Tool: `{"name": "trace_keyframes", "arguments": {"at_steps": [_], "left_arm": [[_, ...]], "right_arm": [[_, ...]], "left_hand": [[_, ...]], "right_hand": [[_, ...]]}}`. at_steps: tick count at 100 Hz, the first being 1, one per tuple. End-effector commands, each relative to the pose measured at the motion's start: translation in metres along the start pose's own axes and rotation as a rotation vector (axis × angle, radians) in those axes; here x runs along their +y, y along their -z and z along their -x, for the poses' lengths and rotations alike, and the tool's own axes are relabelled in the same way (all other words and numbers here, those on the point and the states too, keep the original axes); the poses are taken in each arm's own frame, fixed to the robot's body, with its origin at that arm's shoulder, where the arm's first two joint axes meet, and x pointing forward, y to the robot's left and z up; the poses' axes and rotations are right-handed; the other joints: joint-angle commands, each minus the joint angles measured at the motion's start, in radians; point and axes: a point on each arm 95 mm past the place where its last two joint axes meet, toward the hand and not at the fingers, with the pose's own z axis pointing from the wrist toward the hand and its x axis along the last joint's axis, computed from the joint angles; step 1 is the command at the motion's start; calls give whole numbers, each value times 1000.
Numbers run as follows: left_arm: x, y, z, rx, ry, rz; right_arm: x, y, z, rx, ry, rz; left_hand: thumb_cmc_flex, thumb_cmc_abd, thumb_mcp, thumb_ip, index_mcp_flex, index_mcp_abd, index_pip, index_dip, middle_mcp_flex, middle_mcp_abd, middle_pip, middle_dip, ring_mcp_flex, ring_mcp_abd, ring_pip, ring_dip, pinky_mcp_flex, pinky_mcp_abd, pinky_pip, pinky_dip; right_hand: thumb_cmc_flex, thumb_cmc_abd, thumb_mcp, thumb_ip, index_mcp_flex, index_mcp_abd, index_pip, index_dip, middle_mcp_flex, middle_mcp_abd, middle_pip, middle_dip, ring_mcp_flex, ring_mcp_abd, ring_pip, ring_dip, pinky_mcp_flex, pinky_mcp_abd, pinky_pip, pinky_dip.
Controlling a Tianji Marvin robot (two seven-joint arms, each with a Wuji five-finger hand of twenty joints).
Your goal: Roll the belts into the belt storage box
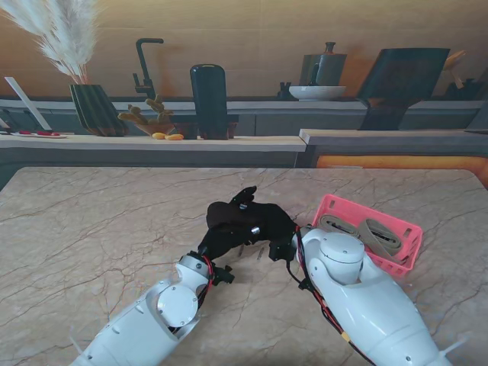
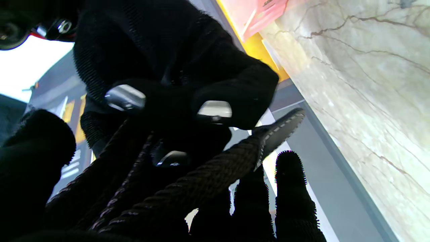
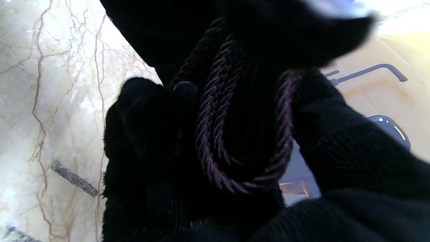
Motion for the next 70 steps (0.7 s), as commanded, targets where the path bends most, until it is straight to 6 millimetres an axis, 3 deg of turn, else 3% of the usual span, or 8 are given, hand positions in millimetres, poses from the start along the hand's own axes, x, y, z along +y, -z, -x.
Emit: {"name": "trace_keyframes", "arguments": {"at_steps": [1,17,33,36,38,43,54,70], "left_arm": [[13,-4,-18,24,48,-20],[11,-2,-22,-21,105,-83],[11,-1,-23,-56,137,-108],[12,-1,-24,-68,158,-114],[12,0,-25,-76,173,-118],[12,0,-26,-90,204,-127],[10,1,-29,-104,225,-142],[4,1,-31,-97,203,-169]], "right_arm": [[-9,-7,8,-24,-19,-11],[-11,-12,12,-45,11,23],[-10,-14,14,-39,150,104],[-10,-14,14,-38,177,123],[-9,-14,14,-39,196,136],[-9,-14,14,-42,245,169],[-5,-12,15,-61,356,225],[2,-8,14,-66,456,295]], "left_hand": [[46,45,-73,12,-10,-8,51,45,26,-38,18,-6,19,-40,14,9,1,-10,21,21],[260,201,-249,76,77,41,314,130,172,-70,83,20,103,-55,64,21,32,7,106,37],[505,411,-435,105,202,40,428,156,301,-87,126,35,203,-57,131,35,82,13,192,57],[597,439,-542,93,218,29,449,158,317,-89,133,41,212,-55,147,44,84,14,211,64],[711,480,-710,112,225,21,471,144,324,-90,135,44,215,-54,152,46,84,12,216,66],[824,507,-803,118,254,-4,504,147,343,-87,141,48,223,-47,169,58,85,12,228,72],[905,548,-834,99,286,-19,537,144,375,-81,155,57,241,-37,206,83,86,9,250,82],[967,573,-842,97,299,-25,563,145,397,-77,159,60,259,-33,216,87,102,10,264,88]], "right_hand": [[152,71,79,23,37,-147,109,41,22,-5,24,7,10,-76,17,15,21,-58,18,34],[145,70,43,28,52,-164,102,7,36,-7,14,-17,11,-62,11,3,12,-39,26,32],[78,27,7,23,43,-105,109,-15,16,-13,3,-51,-17,-60,-18,-22,-14,-31,12,7],[54,15,15,19,36,-93,107,-16,9,-12,4,-56,-24,-58,-22,-26,-20,-23,9,0],[31,7,19,14,32,-83,104,-16,2,-7,5,-61,-32,-53,-24,-29,-27,-17,6,-6],[-27,-6,39,3,29,-61,84,-13,-10,1,7,-69,-46,-44,-25,-33,-41,-5,6,-18],[-76,-4,61,3,38,-31,-13,47,-41,10,10,-85,-77,-34,-26,-50,-63,4,17,-49],[-65,-13,70,9,18,-17,-29,50,-70,18,5,-88,-106,-26,-34,-55,-81,12,11,-57]]}}
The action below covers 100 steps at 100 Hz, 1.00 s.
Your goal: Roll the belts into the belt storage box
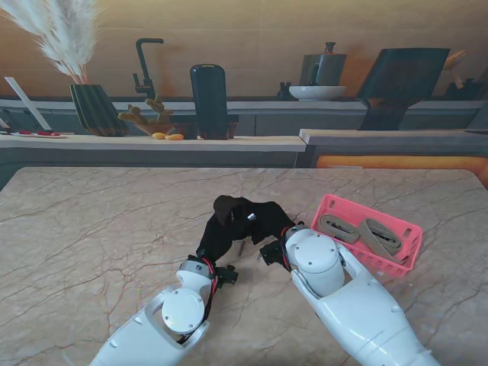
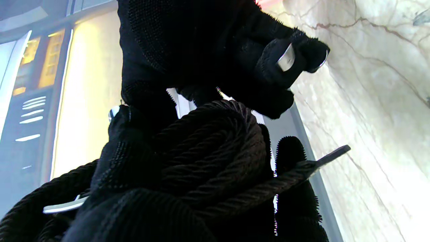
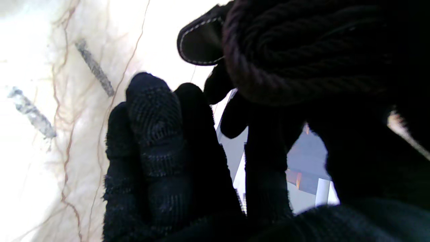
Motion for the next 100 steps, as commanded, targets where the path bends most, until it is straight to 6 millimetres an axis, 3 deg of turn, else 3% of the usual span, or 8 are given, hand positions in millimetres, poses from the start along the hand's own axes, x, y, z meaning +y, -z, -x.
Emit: {"name": "trace_keyframes", "arguments": {"at_steps": [1,29,44,54,61,69,85,100], "left_arm": [[2,-5,-18,45,44,-16],[-9,-5,-22,32,57,-65],[-13,-7,-22,13,58,-83],[-15,-11,-21,-2,27,-82],[-17,-14,-18,-6,-23,-79],[-17,-19,-15,-6,-90,-75],[-15,-29,-9,-17,-216,-71],[-14,-39,-2,6,-384,-68]], "right_arm": [[1,3,15,-43,9,16],[22,14,20,-34,169,100],[31,27,20,20,231,127],[34,38,18,89,267,145],[35,45,16,151,299,155],[34,51,14,221,347,167],[28,57,8,334,472,207],[16,53,1,383,556,222]], "left_hand": [[112,174,26,42,39,-69,38,-1,144,-121,150,74,36,-117,44,18,12,-15,29,19],[222,123,34,49,48,-54,96,15,202,-118,184,89,96,-108,94,33,63,-20,71,33],[253,13,105,51,46,-49,190,27,305,-131,217,292,162,-104,200,81,108,-8,125,47],[166,-23,111,84,34,-21,245,65,329,-126,366,418,222,-79,339,172,149,5,210,78],[-28,-105,338,60,32,5,288,103,363,-124,539,393,323,-69,480,216,235,28,354,117],[-121,-172,408,55,52,33,348,141,448,-148,677,409,462,-83,642,227,350,59,512,147],[-163,-224,430,45,101,73,448,196,541,-166,849,470,601,-113,836,262,463,106,670,169],[-169,-221,418,47,143,133,491,222,596,-168,925,482,674,-116,920,265,535,145,737,172]], "right_hand": [[65,-52,77,10,-84,134,-59,22,-16,23,18,-9,-28,-23,-8,-8,-8,8,14,-9],[96,-69,110,11,-115,143,-79,31,-59,29,11,-17,-75,-12,-20,-20,-45,8,8,-22],[119,-63,104,6,-145,134,-75,25,-90,23,-2,-26,-104,-19,-37,-32,-61,4,1,-29],[95,-64,115,19,-163,131,-109,27,-125,15,-22,-35,-135,-25,-65,-45,-74,-5,-13,-35],[44,-59,133,77,-171,140,-236,119,-176,6,-46,-44,-173,-36,-110,-62,-87,-15,-38,-37],[18,-68,98,122,-242,147,-325,193,-262,-1,-83,-55,-223,-45,-176,-89,-101,-24,-74,-42],[-27,-77,3,117,-364,178,-366,190,-379,3,-122,-75,-280,-50,-264,-131,-111,-29,-146,-65],[-112,1,-265,147,-395,253,-430,154,-399,39,-134,-105,-296,-25,-305,-156,-109,-10,-183,-77]]}}
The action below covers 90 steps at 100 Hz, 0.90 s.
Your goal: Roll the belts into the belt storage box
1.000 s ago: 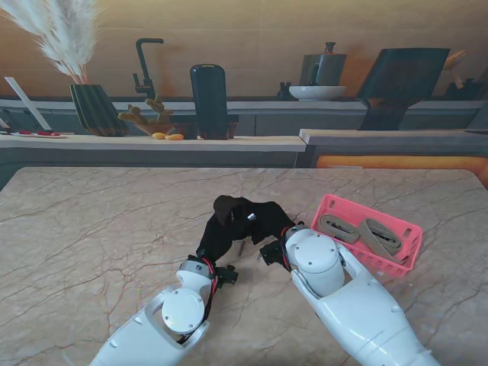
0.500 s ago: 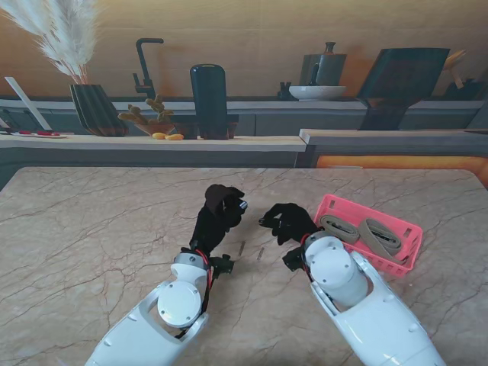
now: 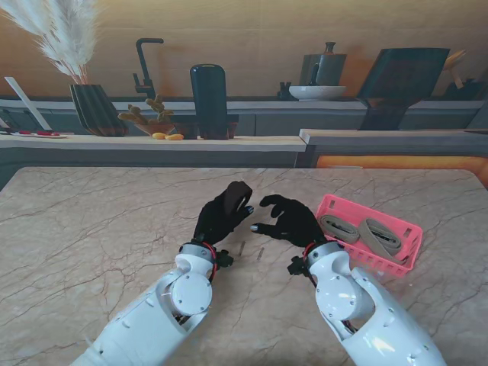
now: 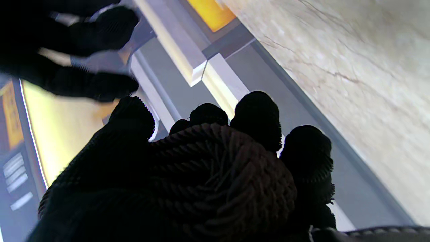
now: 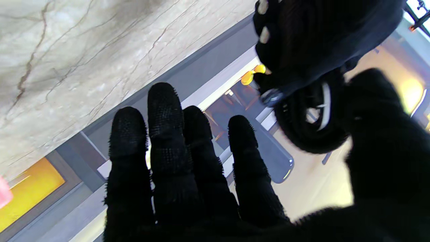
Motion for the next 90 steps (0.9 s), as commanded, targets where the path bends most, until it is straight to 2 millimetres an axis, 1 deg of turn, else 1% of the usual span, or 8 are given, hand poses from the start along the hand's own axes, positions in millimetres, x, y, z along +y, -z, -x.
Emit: {"name": "trace_keyframes", "arguments": {"at_steps": [1,5,20,39,67,73,84,90], "left_arm": [[1,-6,-3,1,5,1],[2,-8,-3,6,-22,2],[6,-10,-2,17,-67,6],[6,-11,-2,42,-106,10],[9,-11,-5,75,-137,21],[9,-11,-5,78,-136,21],[10,-11,-7,81,-130,20],[11,-11,-7,83,-130,20]], "right_arm": [[-6,-5,-11,24,-18,-8],[-8,-8,-13,32,-8,-1],[-18,-22,-21,39,21,22],[-26,-35,-27,12,9,49],[-33,-48,-34,-22,-12,72],[-34,-49,-35,-35,-18,77],[-36,-53,-36,-60,-36,95],[-38,-55,-36,-74,-53,101]], "left_hand": [[11,-13,11,22,22,16,60,21,70,-63,121,27,106,-73,184,52,36,28,85,16],[17,-13,8,21,26,27,60,22,74,-58,128,19,113,-76,195,43,54,39,91,5],[36,-16,6,23,27,46,56,17,72,-40,131,9,113,-66,200,31,57,53,95,-7],[47,-18,0,25,28,57,56,13,71,-33,134,5,114,-59,197,23,56,70,94,-11],[55,-16,-7,26,27,66,57,10,71,-29,137,0,114,-59,200,15,59,76,95,-13],[56,-15,-7,26,27,67,57,10,70,-28,137,-1,114,-59,200,14,61,76,95,-13],[59,-12,-10,26,24,70,57,10,68,-26,137,-3,114,-58,200,12,61,76,94,-14],[60,-10,-12,26,22,70,57,10,68,-27,137,-4,114,-58,200,11,61,76,94,-15]], "right_hand": [[-75,33,-60,55,-19,28,-32,-13,-18,18,-18,-17,-18,0,-26,-23,4,-7,-19,-18],[-108,27,-45,69,-11,42,-41,-14,-15,26,-22,-26,-16,9,-43,-34,8,0,-25,-24],[-177,22,13,71,5,103,-98,-19,-46,70,-7,-47,-52,55,-78,-71,1,37,-24,-48],[-198,80,34,74,85,113,-86,22,36,73,71,-37,32,46,24,-47,61,43,79,-52],[-120,163,-44,83,135,103,-34,76,121,62,172,-5,116,18,166,-3,120,30,224,-59],[-56,200,-117,92,133,92,3,79,139,51,191,0,133,6,192,0,134,21,252,-65],[52,247,-183,109,128,72,67,74,166,32,208,0,156,-11,214,5,152,6,274,-64],[83,265,-148,119,120,55,116,63,182,16,216,-2,168,-25,225,8,162,-9,285,-62]]}}
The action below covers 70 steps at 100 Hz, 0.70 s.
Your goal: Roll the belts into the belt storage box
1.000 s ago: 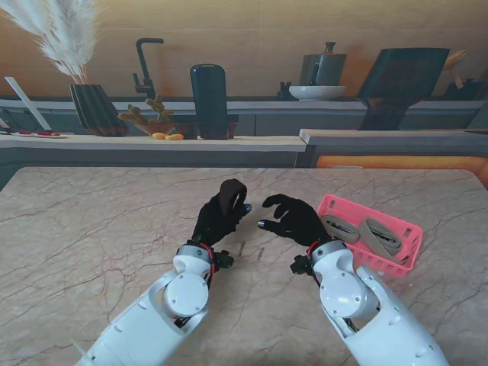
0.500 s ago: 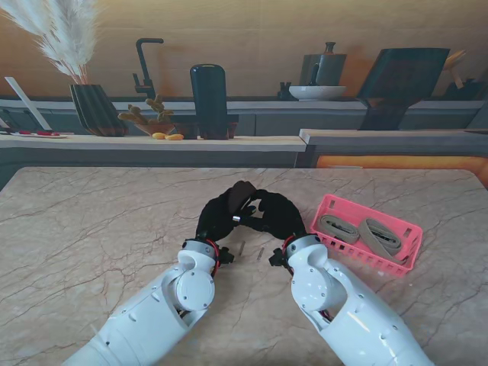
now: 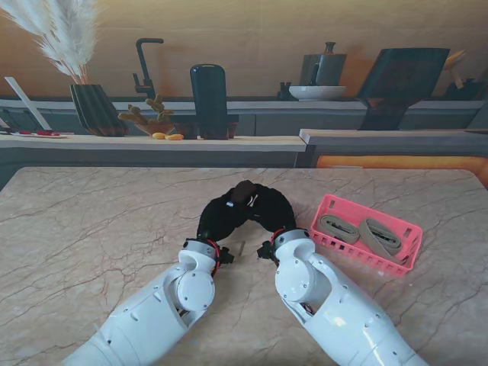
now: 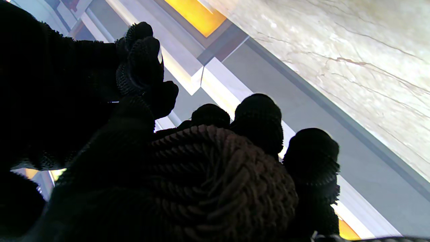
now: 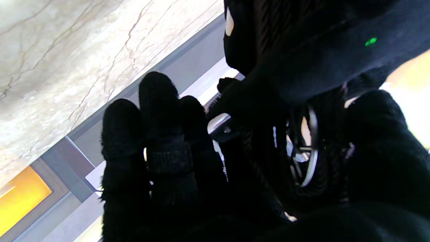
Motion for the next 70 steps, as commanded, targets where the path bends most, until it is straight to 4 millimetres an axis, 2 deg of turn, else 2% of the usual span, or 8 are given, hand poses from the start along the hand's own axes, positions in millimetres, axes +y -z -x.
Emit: {"name": "trace_keyframes", "arguments": {"at_steps": [1,9,11,18,28,41,56,70], "left_arm": [[4,0,-9,21,19,1],[5,0,-9,23,20,1],[5,0,-9,23,20,1],[6,0,-9,26,24,3],[8,1,-10,34,34,3],[7,1,-10,40,36,-1],[5,1,-9,39,32,-13],[4,2,-7,66,22,-16]], "right_arm": [[-5,-3,-8,-5,-32,6],[-7,-4,-9,-26,-70,10],[-8,-4,-9,-32,-82,10],[-9,-4,-11,-58,-130,12],[-11,-5,-12,-111,-214,13],[-10,-4,-12,-172,-306,21],[-5,-1,-10,-195,-358,49],[3,3,-10,-214,-427,90]], "left_hand": [[56,1,-11,24,16,-10,43,-1,50,-43,126,2,78,-58,177,13,14,29,71,-3],[58,1,-13,25,15,-9,44,-1,50,-43,126,1,78,-57,176,11,13,29,71,-4],[57,2,-15,24,16,-9,44,-1,50,-42,126,1,77,-57,176,10,13,29,71,-4],[60,4,-19,26,12,-14,43,-3,44,-44,124,-2,76,-52,169,5,2,28,63,-6],[60,5,-23,27,9,-20,42,-5,42,-44,121,-4,69,-50,165,3,-5,27,60,-7],[62,1,-26,28,7,-22,38,-11,40,-45,119,-6,65,-49,160,1,-8,24,58,-7],[58,-27,-17,35,-16,-20,-1,-50,19,-43,91,-16,44,-44,133,-5,-29,14,39,-9],[-68,-56,108,24,-66,-14,-136,-54,-85,-23,-7,-19,-47,-13,35,8,-115,-1,-40,12]], "right_hand": [[81,92,81,43,-8,-69,66,-13,34,-12,38,9,36,-40,30,18,18,-49,54,-14],[52,83,310,11,-17,-105,139,-39,52,-42,40,6,46,-60,37,22,26,-71,59,-12],[59,86,329,5,-19,-113,153,-41,55,-47,39,5,46,-64,39,24,26,-76,60,-11],[145,70,329,-76,-57,-159,296,-210,69,-74,26,-1,42,-76,42,30,16,-93,54,-4],[242,20,359,-113,-84,-230,440,-318,102,-120,-25,-21,22,-91,27,27,-16,-104,28,1],[325,-5,416,-136,16,-334,499,-352,215,-180,-73,-53,51,-115,19,22,-9,-136,19,4],[307,-51,459,-143,74,-412,512,-381,266,-215,-119,-76,89,-153,-8,13,31,-179,10,1],[290,-72,480,-149,93,-433,521,-399,290,-237,-158,-88,113,-174,-42,4,60,-204,-3,-4]]}}
